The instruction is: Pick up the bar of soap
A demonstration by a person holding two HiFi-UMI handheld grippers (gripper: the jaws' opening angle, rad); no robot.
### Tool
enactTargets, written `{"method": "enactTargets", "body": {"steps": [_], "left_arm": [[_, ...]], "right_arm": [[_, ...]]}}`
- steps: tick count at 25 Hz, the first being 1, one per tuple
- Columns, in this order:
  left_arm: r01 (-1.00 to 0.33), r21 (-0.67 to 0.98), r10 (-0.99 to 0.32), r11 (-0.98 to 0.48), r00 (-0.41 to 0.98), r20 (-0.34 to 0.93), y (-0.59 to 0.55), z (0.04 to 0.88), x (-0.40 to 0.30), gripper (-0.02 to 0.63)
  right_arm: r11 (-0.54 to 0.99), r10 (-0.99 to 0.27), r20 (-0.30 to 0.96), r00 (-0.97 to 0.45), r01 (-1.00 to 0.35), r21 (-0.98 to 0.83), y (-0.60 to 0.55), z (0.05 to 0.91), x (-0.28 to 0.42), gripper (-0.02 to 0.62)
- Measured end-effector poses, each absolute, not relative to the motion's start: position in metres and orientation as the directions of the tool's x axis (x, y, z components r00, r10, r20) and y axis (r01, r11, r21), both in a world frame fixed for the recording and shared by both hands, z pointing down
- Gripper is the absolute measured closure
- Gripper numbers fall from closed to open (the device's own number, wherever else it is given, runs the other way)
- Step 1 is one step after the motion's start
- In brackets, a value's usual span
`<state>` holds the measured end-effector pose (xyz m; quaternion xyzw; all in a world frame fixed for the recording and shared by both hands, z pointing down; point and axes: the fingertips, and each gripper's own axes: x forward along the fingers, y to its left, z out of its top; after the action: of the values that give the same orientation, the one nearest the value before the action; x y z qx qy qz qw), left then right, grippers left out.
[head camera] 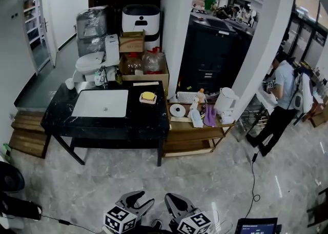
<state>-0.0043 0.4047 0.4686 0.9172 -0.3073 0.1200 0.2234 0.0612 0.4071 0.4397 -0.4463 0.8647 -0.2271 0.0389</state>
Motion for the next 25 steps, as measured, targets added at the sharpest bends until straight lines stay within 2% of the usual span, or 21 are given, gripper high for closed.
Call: {"method": "enactTargets", "body": {"steps": [16, 25], "left_arm": [[-0.571, 0.356, -0.468, -0.74, 0.817, 0.338, 0.307, 0.467, -0.054, 0.394], [-0.556, 0.418, -0.463, -0.718, 0.83, 0.309, 0.272, 0.478, -0.111, 0.394]], "right_arm": [[0.419, -0.834, 0.166, -0.526, -0.8, -0.429, 0.31, 0.44, 0.017, 0.577], [0.41, -0.811, 0.253, -0.528, -0.82, -0.399, 0.276, 0.457, -0.041, 0.577]]}}
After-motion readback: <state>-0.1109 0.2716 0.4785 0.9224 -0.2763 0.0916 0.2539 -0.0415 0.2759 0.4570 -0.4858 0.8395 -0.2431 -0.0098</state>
